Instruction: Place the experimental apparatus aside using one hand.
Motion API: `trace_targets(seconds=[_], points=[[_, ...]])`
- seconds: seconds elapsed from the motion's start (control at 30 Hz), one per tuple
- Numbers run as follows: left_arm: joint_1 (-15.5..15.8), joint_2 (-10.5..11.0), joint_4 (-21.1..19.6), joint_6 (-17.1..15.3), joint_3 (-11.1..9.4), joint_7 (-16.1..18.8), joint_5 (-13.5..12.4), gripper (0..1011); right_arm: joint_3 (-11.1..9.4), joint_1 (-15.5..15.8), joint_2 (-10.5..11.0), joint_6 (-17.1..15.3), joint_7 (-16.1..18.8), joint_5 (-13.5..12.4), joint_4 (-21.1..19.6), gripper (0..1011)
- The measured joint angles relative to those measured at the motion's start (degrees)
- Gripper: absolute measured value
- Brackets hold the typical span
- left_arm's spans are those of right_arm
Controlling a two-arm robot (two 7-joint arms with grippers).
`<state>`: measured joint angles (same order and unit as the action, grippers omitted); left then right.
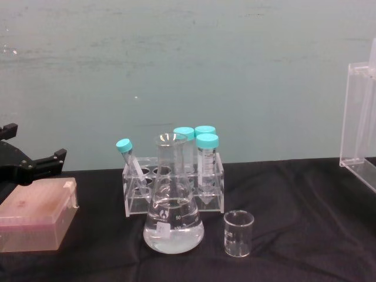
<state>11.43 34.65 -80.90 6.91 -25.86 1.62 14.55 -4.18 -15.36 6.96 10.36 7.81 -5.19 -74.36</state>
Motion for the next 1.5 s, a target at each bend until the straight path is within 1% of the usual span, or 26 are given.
trace_targets(seconds=[0.53,1.0,1.5], points=[[0.0,0.0,0.0,0.0,0.0,0.0,0.0,1000,0.36,-0.69,0.66,-0.34,0.39,-0.54,1.75,600],[0.0,0.0,0.0,0.0,0.0,0.0,0.0,1000,1.0,-1.19,0.78,-0.25,0.13,0.02,3.08,600],[0.0,0.0,0.0,0.0,0.0,0.0,0.0,1000,0.9,-1.17,0.96,0.24,-0.2,0.27,3.54,600]])
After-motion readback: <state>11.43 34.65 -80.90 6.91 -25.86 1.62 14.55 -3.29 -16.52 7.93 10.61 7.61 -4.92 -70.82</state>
